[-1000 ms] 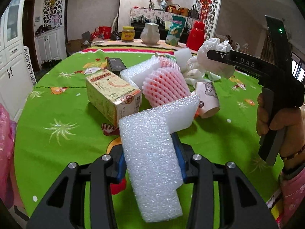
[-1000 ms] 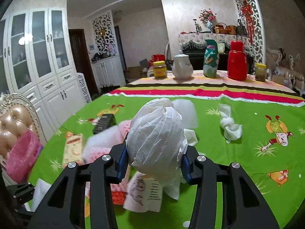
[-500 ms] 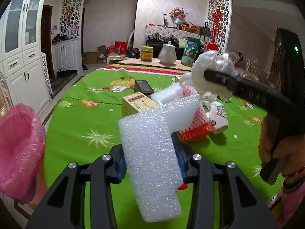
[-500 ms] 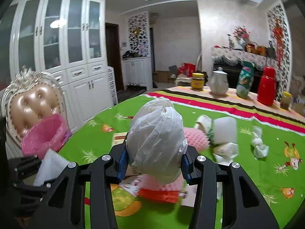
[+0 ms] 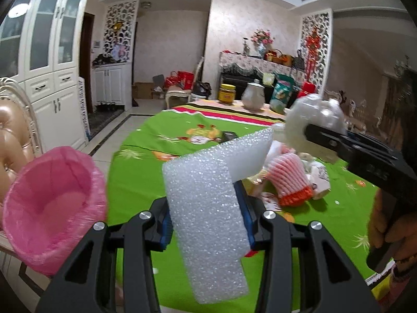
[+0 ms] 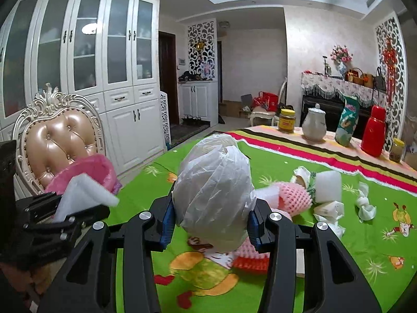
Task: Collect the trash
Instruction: 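Carry the foam sheet and plastic bag with both tools to the pink wastebasket, then open both tools to drop the foam and bag into the wastebasket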
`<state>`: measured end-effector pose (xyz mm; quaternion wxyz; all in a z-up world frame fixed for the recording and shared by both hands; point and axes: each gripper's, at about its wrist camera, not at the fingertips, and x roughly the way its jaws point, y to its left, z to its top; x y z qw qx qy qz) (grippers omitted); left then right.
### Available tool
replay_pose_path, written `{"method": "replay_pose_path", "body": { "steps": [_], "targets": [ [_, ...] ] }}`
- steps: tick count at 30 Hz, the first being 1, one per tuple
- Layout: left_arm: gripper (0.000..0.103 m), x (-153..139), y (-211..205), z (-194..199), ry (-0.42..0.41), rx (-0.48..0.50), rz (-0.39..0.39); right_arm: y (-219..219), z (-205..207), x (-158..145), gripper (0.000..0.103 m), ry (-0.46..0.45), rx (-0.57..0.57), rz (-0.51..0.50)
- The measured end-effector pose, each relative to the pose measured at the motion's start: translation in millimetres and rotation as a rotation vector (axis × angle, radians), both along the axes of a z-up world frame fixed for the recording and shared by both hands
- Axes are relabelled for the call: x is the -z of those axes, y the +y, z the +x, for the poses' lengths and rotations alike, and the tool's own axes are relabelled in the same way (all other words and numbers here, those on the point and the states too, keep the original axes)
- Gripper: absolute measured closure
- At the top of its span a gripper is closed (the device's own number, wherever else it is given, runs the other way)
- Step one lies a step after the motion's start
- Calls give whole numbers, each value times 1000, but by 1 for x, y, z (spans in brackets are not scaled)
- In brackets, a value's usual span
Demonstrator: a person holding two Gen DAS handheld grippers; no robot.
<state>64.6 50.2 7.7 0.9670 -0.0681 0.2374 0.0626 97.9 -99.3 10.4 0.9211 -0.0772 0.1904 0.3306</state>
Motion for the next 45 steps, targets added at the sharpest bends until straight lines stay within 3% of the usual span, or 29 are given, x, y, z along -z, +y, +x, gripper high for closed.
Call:
{"method": "replay_pose_path", "body": {
  "steps": [15,23,33,35,36,37,38,45],
  "targets": [
    [62,-17,143,-55,-36,-199,-55,101,-34,8,59,8,-160,-40],
    [62,-2,215,-62,32,-277,-76,169,-46,17,59,42,-296,-46],
    [61,26,273,-62,82,-359,-113,251,-55,40,58,140,-456,-74],
    [60,28,280,-61,88,-358,-117,263,-53,48,52,175,-486,-77],
    [54,29,284,-61,92,-367,-118,268,-53,51,49,188,-488,-76],
    [42,30,287,-61,92,-378,-118,269,-52,53,33,199,-487,-75],
    [37,29,291,-64,82,-395,-118,269,-51,54,27,206,-486,-68],
    [20,25,288,-77,61,-435,-89,252,-46,51,27,201,-460,-49]
  ]
}}
